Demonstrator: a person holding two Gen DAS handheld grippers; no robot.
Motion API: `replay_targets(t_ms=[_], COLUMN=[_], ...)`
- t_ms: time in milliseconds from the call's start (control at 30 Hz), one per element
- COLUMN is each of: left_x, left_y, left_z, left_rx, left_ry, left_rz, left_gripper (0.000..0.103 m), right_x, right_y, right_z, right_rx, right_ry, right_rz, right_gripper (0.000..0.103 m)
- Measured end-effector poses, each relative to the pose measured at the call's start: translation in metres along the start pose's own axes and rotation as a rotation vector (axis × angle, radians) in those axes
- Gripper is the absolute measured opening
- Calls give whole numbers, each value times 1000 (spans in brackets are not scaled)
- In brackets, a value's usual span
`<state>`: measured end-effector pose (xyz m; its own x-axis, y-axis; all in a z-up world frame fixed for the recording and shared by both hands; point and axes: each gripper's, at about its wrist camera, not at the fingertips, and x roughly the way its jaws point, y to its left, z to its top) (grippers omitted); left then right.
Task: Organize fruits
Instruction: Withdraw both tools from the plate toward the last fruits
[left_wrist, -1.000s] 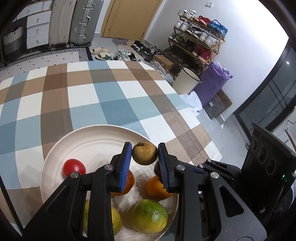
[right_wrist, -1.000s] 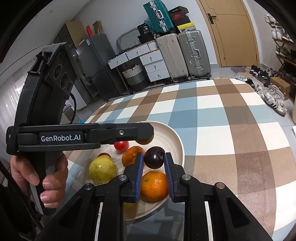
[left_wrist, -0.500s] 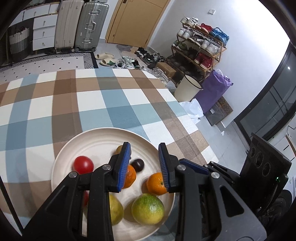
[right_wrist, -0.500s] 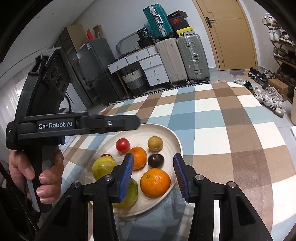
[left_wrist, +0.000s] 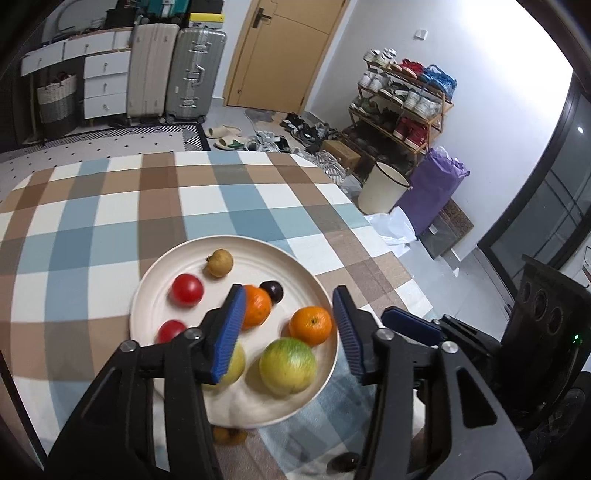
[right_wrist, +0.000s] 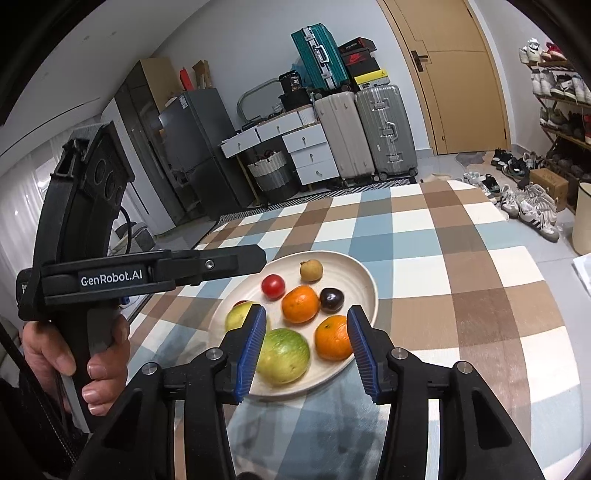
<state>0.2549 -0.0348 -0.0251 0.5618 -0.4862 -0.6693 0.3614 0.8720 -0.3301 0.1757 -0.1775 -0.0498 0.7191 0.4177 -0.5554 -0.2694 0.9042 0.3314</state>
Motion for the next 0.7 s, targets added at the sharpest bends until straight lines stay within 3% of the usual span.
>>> replay_targets(t_ms=[233, 367, 700], left_x=[-31, -44, -68], left_y=[15, 23, 30], left_z=[-27, -42, -87], left_rx=[-36, -52, -35], left_ry=[-25, -38, -38], left_rz=[56, 84, 157], left_gripper=[69, 74, 81], right_x=[-13, -20, -27], right_y=[22, 33, 50], right_z=[-10, -19, -50], right_rx=[-35, -54, -90], right_ry=[-5, -6, 47], right_rz=[-6, -3, -8], right_gripper=[52, 66, 75])
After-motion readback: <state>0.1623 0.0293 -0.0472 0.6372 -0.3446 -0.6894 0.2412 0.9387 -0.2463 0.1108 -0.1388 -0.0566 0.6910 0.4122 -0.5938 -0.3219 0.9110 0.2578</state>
